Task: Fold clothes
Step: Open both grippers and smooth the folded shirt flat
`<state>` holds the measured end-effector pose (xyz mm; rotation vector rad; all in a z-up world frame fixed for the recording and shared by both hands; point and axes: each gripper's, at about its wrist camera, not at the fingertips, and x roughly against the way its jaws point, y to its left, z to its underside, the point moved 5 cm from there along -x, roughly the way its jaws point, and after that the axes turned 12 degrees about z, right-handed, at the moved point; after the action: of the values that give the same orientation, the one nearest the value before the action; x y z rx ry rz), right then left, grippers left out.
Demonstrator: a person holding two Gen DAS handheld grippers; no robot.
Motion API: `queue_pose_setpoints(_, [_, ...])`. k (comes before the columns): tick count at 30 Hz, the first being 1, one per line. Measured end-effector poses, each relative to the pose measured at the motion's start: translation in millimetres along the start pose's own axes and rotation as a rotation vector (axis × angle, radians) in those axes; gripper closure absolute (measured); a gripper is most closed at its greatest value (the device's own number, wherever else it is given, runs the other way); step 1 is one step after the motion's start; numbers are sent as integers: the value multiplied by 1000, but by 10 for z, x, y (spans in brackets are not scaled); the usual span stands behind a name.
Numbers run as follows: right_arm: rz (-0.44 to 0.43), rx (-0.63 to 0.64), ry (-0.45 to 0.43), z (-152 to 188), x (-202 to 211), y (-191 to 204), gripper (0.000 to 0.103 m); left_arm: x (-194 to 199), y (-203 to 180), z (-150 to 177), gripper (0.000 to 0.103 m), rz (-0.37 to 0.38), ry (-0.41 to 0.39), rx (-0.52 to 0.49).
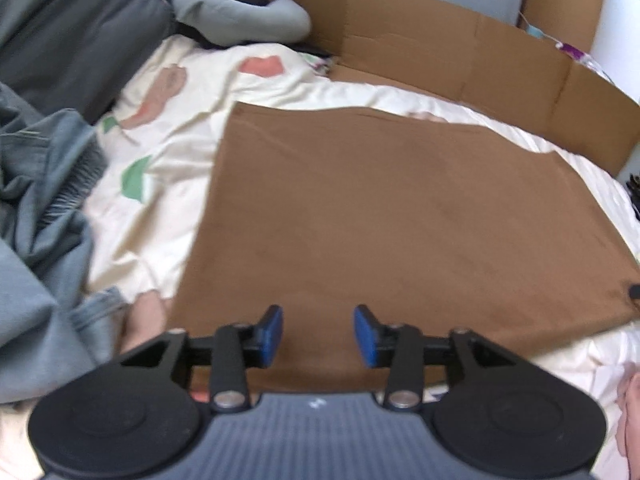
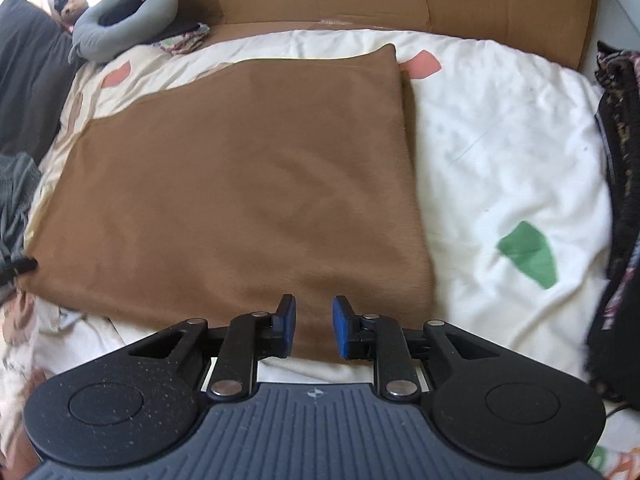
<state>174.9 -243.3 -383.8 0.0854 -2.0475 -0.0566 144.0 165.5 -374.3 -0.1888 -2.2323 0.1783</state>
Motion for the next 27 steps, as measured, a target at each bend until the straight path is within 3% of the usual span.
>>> queue_pose_setpoints(2, [-3,-4,-5,8,-23,54,63,-46,-72,36,45,4,6,-13])
queue_pose_setpoints(6, [15,48,10,69,-127,134,38,-108,-50,149,43,9,39,17])
queue_pose_setpoints(12, [55,30,29,168,-125,-22,36,7,221,264,41,-72,53,33])
queue_pose_setpoints(16, [51,31,-23,102,5,-24,36,117,353,296,41,-114,40,63])
queue_pose_setpoints(19, [48,36,-75,-18,42,-8,36,157,376,290,41,-120,28,83])
queue_pose_setpoints(27, [75,-49,-31,-51,-153,-221,38,140,495,251,42,-119,29,115])
